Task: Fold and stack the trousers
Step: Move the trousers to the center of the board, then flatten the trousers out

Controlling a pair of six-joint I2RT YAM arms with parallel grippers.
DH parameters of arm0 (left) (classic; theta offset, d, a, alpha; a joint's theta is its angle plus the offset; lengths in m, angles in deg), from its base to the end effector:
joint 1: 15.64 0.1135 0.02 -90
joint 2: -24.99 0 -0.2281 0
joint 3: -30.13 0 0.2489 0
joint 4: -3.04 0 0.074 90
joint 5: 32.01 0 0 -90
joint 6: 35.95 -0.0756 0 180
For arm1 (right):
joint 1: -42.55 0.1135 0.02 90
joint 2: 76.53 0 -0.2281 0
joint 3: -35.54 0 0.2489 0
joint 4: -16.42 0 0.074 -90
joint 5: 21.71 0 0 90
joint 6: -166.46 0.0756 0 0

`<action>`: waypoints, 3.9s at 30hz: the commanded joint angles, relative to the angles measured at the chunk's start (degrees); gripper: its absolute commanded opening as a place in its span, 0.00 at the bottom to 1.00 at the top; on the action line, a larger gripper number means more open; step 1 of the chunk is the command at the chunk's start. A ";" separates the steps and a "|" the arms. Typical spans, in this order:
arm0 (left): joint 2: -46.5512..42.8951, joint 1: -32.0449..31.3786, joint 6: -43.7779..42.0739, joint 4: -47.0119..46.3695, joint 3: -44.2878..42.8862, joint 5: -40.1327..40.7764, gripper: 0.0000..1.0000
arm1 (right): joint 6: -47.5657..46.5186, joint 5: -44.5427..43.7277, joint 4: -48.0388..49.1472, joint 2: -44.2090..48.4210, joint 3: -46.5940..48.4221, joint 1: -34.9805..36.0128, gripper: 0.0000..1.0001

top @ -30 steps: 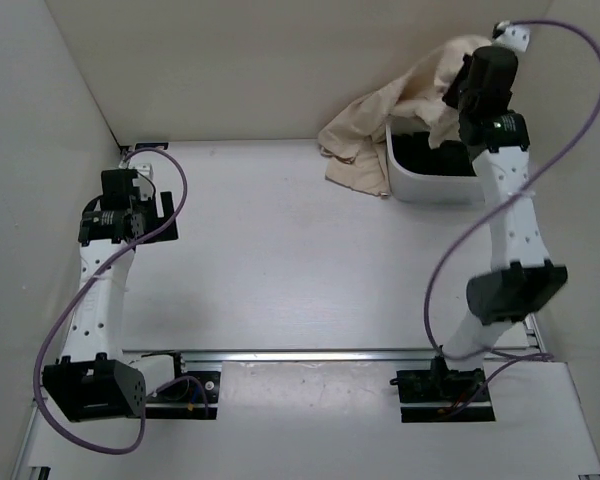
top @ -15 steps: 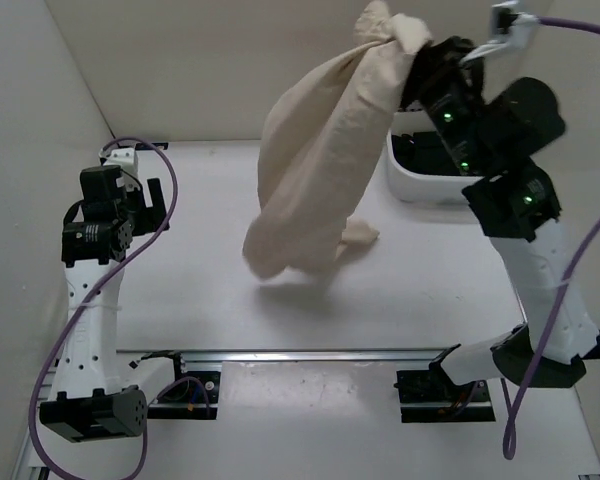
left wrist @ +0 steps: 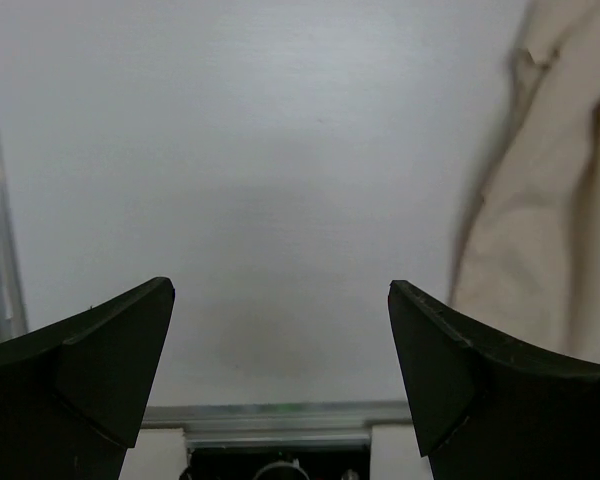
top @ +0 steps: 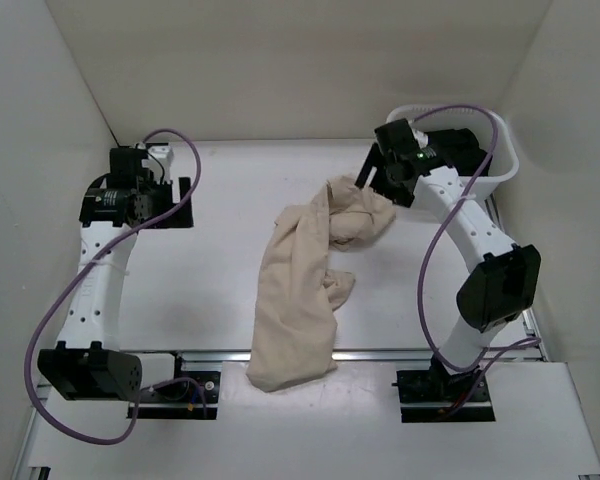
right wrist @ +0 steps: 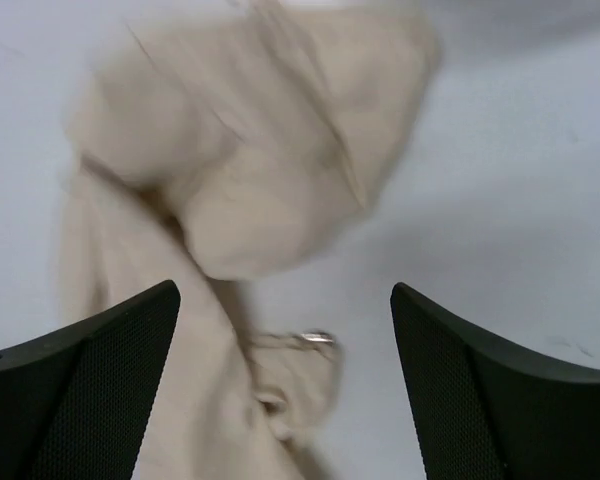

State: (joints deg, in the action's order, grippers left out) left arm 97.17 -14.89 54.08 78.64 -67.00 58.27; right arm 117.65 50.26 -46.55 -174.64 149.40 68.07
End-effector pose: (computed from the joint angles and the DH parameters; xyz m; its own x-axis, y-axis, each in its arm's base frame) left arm 0.2707 0.0039 0.3200 -0.7732 -0.0106 -0.6341 -0.0166 0.9999 0.0034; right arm 0.3628 0.1473 0.2998 -0.6433 0.3868 -0.6607 0.2707 0.9222 0.2763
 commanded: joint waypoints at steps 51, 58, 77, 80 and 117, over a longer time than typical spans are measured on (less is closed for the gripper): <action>-12.59 -21.82 -0.03 1.54 36.58 -6.60 1.00 | -0.85 5.62 12.53 2.32 -19.87 -6.97 0.93; -11.19 -34.14 -0.03 -7.84 50.99 10.25 1.00 | 1.52 4.41 9.47 -12.27 -0.71 -6.97 0.93; -22.23 -23.45 -0.03 -13.04 51.90 30.65 0.14 | 8.91 0.11 3.49 -5.82 -21.54 -6.10 0.00; -31.01 -18.53 -0.03 -13.04 48.30 33.20 0.14 | 8.29 -1.31 1.49 10.09 -32.04 -1.90 0.00; -28.76 -15.78 -0.03 -2.58 41.78 31.54 0.14 | 1.88 -21.35 6.12 -5.15 -14.25 -15.32 0.00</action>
State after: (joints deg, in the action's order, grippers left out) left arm 67.84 -30.98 53.97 76.94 -23.96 89.30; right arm 121.76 27.01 -45.34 -177.00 128.55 53.32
